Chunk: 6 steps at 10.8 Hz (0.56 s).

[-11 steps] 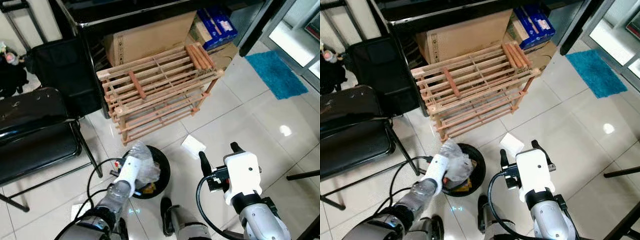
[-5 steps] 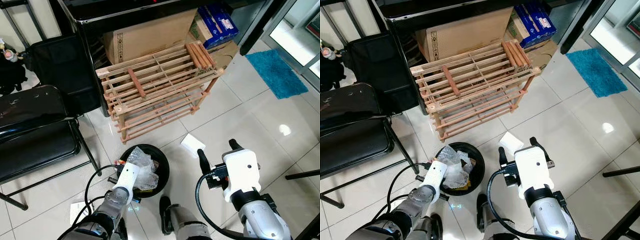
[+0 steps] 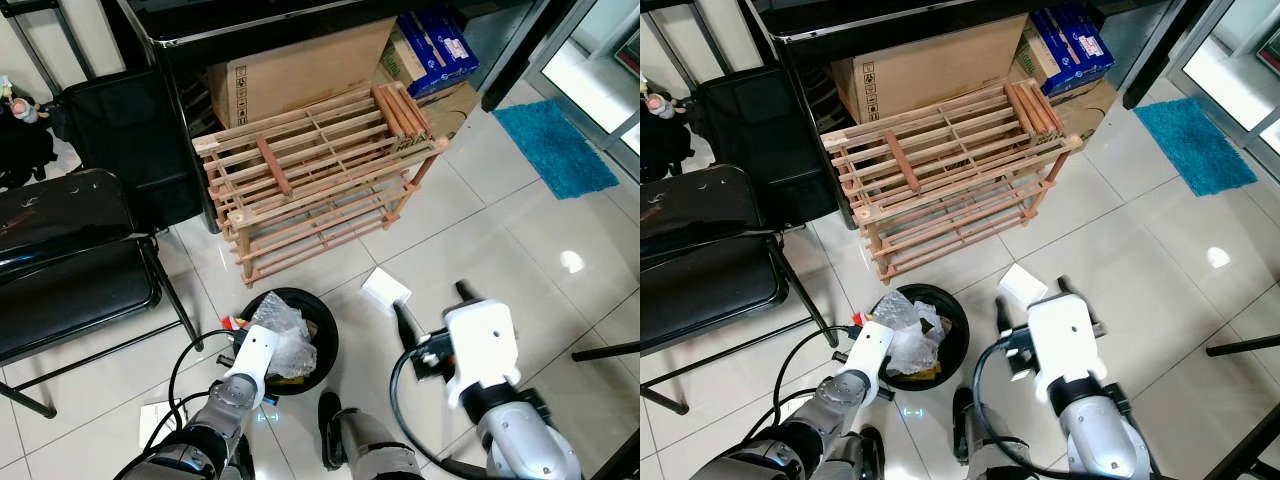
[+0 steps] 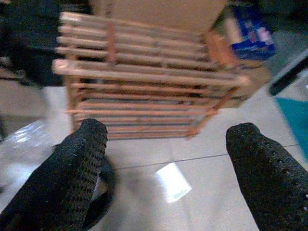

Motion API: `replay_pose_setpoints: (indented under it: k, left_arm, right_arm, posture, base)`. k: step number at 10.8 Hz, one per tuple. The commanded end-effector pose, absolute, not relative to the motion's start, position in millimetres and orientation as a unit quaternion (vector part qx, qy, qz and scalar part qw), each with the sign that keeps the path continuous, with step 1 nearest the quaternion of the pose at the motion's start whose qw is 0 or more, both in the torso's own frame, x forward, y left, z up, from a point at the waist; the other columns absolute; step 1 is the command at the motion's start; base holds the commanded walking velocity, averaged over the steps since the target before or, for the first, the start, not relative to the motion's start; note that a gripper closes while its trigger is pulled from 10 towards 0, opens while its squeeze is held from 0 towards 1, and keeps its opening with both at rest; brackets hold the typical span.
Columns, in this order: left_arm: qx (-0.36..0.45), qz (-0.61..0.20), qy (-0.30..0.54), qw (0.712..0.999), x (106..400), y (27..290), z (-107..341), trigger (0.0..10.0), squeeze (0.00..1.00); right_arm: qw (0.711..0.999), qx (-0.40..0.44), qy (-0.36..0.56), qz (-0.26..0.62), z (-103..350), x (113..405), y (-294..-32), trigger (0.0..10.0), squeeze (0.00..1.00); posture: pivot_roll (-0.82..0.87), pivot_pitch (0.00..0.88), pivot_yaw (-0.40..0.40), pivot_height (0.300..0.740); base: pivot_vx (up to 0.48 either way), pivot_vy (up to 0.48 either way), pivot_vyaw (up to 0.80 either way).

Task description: Picking trash to rubbish bin

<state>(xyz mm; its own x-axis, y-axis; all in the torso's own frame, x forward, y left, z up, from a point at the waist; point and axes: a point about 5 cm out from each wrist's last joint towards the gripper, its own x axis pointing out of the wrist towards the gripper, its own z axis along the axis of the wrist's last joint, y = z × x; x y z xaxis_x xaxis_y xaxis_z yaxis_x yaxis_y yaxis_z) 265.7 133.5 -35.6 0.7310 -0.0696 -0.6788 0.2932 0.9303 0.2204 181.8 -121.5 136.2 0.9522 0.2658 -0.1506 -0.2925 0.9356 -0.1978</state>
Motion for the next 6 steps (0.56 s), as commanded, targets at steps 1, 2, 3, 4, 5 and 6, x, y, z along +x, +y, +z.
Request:
replay_pose_setpoints:
  k: [1,2,3,4,5,6]
  left_arm:
    - [0.160,-0.098,0.373,0.909,255.5,132.7,-43.9,10.0,1.00]
    - [0.159,-0.098,0.374,0.908,254.9,133.3,-44.4,10.0,1.00]
    - [0.158,-0.097,0.376,0.908,254.4,133.7,-44.8,10.0,1.00]
    - [0.158,-0.098,0.378,0.907,253.4,133.8,-45.6,10.0,1.00]
    - [0.158,-0.098,0.379,0.906,252.8,133.7,-46.0,10.0,1.00]
    - [0.159,-0.099,0.380,0.906,252.1,133.7,-46.5,10.0,1.00]
  right_arm:
    - [0.970,-0.098,0.121,0.189,117.9,170.7,-114.8,10.0,0.00]
    - [0.967,-0.092,0.133,0.198,114.2,167.7,-113.0,10.0,0.00]
    - [0.966,-0.089,0.139,0.200,112.7,166.3,-113.3,10.0,0.00]
    - [0.964,-0.085,0.147,0.204,111.4,164.9,-114.9,10.0,0.00]
    - [0.962,-0.083,0.154,0.208,110.2,163.3,-115.3,10.0,0.00]
    - [0.960,-0.076,0.163,0.214,108.8,160.9,-114.4,10.0,0.00]
  posture:
    - [-0.11,0.307,-0.130,0.740]
    - [-0.11,0.306,-0.130,0.740]
    - [-0.11,0.306,-0.130,0.740]
    - [-0.11,0.304,-0.129,0.740]
    - [-0.11,0.303,-0.129,0.740]
    - [-0.11,0.303,-0.127,0.740]
  base:
    - [0.000,0.000,0.00]
    - [0.000,0.000,0.00]
    - [0.000,0.000,0.00]
    - [0.000,0.000,0.00]
    - [0.000,0.000,0.00]
    - [0.000,0.000,0.00]
